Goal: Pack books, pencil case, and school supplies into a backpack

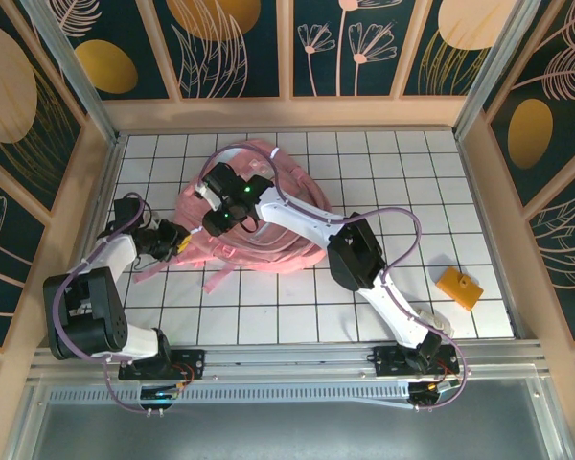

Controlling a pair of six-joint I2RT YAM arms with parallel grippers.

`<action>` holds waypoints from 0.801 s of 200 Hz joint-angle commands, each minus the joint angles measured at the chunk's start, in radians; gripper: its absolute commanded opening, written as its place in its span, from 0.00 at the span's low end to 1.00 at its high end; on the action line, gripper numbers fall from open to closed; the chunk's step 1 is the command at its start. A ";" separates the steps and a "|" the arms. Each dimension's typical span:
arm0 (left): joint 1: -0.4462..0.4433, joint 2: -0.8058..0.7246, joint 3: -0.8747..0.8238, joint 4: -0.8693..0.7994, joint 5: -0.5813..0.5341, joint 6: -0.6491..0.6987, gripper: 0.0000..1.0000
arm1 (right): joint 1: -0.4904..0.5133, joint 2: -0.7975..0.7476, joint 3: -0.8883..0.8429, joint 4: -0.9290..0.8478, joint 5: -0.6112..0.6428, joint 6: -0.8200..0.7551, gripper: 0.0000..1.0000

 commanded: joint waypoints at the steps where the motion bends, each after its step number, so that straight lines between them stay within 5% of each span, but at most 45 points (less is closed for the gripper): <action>1: -0.026 -0.032 -0.023 -0.011 0.062 0.012 0.17 | 0.009 0.045 0.011 -0.011 -0.048 -0.017 0.40; 30: -0.043 -0.066 -0.024 -0.019 0.073 -0.003 0.11 | 0.023 0.074 0.065 -0.006 -0.084 -0.015 0.24; 56: -0.044 -0.059 0.022 -0.068 0.037 0.012 0.11 | 0.026 0.075 0.061 -0.002 -0.107 -0.015 0.20; 75: -0.044 -0.038 0.029 -0.068 0.038 0.015 0.11 | 0.027 0.078 0.059 -0.009 -0.089 -0.014 0.33; 99: -0.044 -0.032 0.043 -0.043 0.021 0.026 0.10 | 0.023 0.052 0.050 -0.017 -0.058 0.032 0.36; 139: -0.075 0.017 0.122 -0.016 -0.025 -0.027 0.40 | 0.024 -0.124 -0.144 0.047 -0.103 0.148 0.46; 160: -0.109 0.065 0.135 0.028 -0.038 -0.066 0.43 | 0.017 -0.201 -0.236 0.070 -0.077 0.196 0.46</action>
